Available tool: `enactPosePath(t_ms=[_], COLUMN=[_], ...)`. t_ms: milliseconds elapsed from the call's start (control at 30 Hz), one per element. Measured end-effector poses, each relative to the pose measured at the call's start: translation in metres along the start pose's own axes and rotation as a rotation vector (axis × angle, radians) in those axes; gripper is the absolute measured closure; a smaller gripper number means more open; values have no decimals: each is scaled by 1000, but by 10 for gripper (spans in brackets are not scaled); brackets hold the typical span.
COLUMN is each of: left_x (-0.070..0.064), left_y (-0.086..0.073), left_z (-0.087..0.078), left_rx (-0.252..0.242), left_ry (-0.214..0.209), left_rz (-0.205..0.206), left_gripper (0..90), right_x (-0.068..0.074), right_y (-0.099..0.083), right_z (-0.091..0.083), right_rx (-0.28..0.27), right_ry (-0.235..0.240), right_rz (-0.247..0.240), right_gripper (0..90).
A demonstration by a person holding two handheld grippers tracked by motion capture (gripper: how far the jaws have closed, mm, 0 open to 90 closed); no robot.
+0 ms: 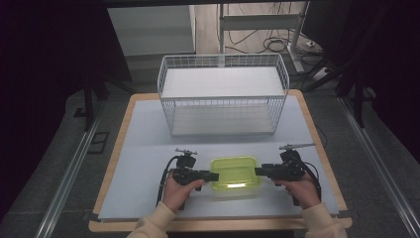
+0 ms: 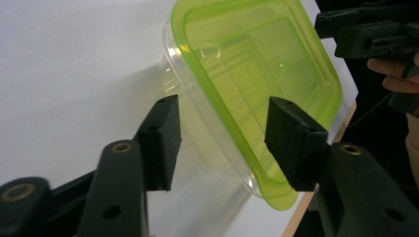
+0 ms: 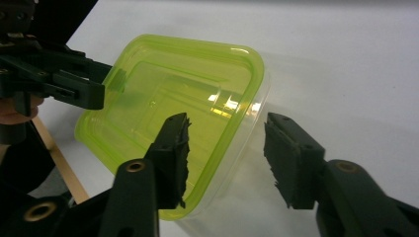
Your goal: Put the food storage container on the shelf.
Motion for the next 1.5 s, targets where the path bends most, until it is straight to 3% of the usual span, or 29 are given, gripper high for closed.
enactPosePath(t_ms=[100, 333, 467, 700, 1500], left_x=[-1, -1, -2, -5, -16], left_y=[-1, -2, -2, -1, 0], left_z=[0, 0, -2, -12, -38], left_rx=[3, 3, -2, -71, -129], left_ry=[-13, -16, -19, -35, -36], left_rz=[3, 9, 22, 28, 78], left_gripper=[538, 656, 693, 806, 807], right_x=[-3, -8, -6, -3, 27], right_y=[-1, -3, -5, -3, 3], right_z=[2, 7, 13, 2, -14], right_rx=[10, 29, 65, 27, -70], right_ry=[39, 38, 69, 85, 82], right_rz=[26, 47, 46, 48, -48], right_gripper=[599, 660, 685, 799, 800])
Point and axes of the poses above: each handheld gripper's, and its own axes: z roughly forward along the jaws, y roughly out of its top, x roughly to its left, the point moved 2 cm from there along z, roughly forward along the jaws, and after that the axes turned 7 degrees about z, right-handed, at the moved point
